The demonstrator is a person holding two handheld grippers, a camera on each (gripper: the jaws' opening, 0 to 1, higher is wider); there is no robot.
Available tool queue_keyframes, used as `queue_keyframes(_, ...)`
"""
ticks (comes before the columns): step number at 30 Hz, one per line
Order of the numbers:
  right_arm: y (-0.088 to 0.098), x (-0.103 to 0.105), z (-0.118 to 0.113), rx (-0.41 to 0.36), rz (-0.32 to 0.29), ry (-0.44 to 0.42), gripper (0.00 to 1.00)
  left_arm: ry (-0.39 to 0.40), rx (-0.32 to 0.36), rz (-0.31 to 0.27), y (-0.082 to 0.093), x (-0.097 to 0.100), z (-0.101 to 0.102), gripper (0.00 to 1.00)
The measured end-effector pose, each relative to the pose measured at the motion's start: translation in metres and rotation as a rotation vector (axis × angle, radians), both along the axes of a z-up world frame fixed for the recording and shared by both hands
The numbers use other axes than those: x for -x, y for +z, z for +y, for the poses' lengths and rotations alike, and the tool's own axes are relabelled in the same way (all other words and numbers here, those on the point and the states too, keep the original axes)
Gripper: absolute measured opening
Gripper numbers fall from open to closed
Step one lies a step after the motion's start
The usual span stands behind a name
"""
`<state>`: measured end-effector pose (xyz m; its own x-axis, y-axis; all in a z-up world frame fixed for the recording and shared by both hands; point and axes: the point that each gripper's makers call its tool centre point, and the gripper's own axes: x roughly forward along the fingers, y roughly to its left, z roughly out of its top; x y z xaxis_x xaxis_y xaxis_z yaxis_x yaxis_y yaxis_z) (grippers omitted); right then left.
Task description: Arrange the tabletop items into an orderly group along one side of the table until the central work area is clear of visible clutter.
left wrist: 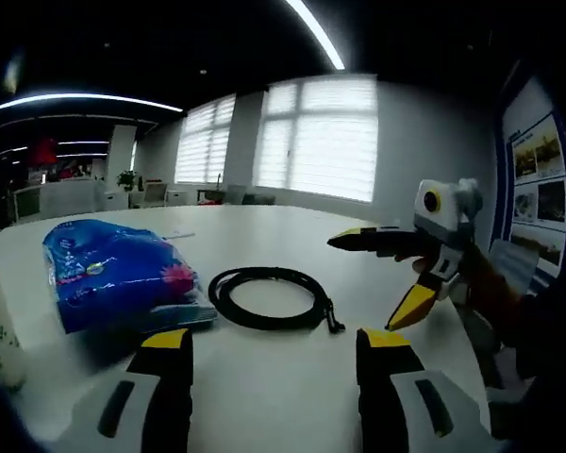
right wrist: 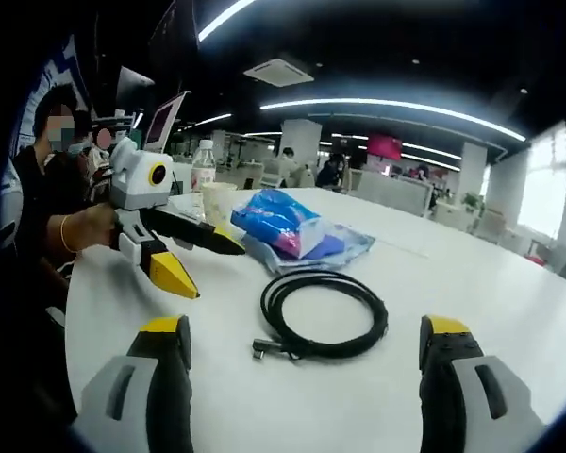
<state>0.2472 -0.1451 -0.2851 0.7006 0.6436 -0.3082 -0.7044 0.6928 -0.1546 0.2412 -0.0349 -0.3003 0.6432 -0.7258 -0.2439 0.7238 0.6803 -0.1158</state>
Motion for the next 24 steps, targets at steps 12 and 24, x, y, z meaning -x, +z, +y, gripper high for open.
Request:
queue_keyframes(12, -0.014, -0.016, 0.005, 0.048, 0.020, -0.010, 0.96, 0.013, 0.012, 0.053, -0.008, -0.011, -0.008, 0.68)
queue_keyframes(24, -0.032, -0.028, 0.011, -0.005, 0.109, 0.010, 0.93, 0.016, 0.089, 0.139, -0.011, -0.018, -0.019, 0.66)
